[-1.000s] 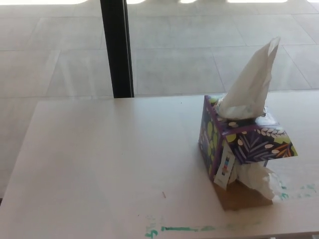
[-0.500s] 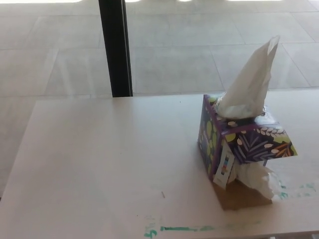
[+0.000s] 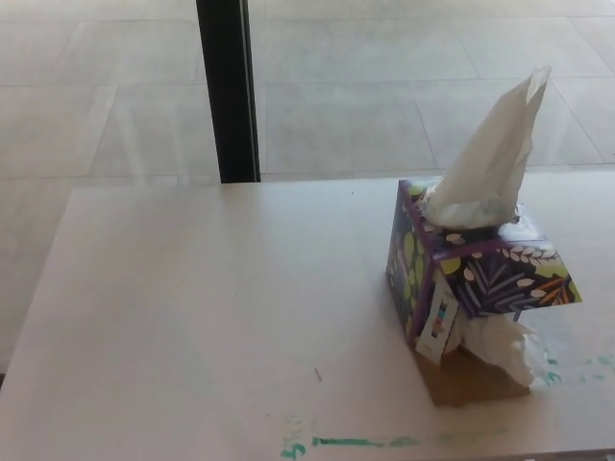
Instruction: The robot uses its right hand to pull out a tissue from the tissue box kept in the middle of the desk and put it on the right side
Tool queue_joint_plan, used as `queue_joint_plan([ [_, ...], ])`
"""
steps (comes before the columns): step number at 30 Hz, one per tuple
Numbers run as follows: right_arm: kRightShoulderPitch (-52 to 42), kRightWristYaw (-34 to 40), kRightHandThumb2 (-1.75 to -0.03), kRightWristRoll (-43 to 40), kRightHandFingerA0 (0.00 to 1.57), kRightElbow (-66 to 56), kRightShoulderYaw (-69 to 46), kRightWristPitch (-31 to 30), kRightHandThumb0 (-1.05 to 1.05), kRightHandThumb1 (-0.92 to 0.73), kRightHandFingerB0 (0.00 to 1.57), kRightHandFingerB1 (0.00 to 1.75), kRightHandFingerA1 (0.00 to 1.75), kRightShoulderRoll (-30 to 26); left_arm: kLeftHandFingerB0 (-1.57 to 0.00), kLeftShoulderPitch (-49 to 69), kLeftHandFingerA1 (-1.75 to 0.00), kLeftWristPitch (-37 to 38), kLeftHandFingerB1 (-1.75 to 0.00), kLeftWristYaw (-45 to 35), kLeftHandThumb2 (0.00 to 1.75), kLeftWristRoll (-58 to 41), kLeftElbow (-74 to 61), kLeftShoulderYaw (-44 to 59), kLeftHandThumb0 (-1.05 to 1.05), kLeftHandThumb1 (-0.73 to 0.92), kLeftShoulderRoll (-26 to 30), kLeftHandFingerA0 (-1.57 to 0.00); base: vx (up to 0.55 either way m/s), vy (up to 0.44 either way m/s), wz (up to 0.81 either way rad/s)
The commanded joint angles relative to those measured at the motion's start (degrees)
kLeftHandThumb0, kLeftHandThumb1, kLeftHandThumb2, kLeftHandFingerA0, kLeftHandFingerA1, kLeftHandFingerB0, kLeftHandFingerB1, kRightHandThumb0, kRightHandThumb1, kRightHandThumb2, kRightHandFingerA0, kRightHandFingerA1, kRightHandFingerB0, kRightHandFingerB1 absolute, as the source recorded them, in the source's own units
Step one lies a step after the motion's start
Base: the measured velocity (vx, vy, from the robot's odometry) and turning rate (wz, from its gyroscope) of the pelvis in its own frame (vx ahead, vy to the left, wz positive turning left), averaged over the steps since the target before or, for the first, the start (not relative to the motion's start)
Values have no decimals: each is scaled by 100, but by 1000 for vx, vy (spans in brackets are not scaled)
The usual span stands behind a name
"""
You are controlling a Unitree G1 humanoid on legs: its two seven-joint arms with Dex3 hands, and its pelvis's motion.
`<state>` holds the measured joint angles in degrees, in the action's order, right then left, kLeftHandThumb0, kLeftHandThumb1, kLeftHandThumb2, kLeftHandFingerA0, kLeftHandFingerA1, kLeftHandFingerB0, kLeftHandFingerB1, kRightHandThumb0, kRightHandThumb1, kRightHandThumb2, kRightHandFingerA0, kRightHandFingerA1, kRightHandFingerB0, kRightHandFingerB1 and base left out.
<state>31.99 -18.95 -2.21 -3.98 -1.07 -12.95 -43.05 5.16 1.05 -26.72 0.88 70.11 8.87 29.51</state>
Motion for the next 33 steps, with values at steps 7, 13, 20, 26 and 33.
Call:
queue_joint_plan([
  [7,1352,-638,-60,1689,16,1225,1870,28,-71,-67,22,28,42,-86,-30,83,-60,96,-52,-80,99,-105,106,162,-69,63,37,-42,0,0,0],
  [13,1792,-487,-92,2281,0,1634,2271,321,-76,-53,10,37,23,-226,-37,132,-49,125,-41,-39,64,-83,111,154,-71,80,53,-50,0,0,0],
  [20,2188,-211,-83,2761,0,1919,2416,613,-96,-57,15,31,0,-383,-38,188,-43,284,-37,155,66,192,111,-79,-73,83,109,-55,0,0,0],
  [26,2302,-197,-84,2889,0,1996,2425,615,-85,-54,7,29,1,-216,-29,191,-57,249,-50,56,102,154,119,-95,-74,67,114,-43,0,0,0],
  [33,2245,29,-83,3272,0,1545,2492,538,-87,-54,14,30,0,260,-35,155,-45,218,-37,-20,65,94,229,-121,-75,82,76,-49,0,0,0],
])
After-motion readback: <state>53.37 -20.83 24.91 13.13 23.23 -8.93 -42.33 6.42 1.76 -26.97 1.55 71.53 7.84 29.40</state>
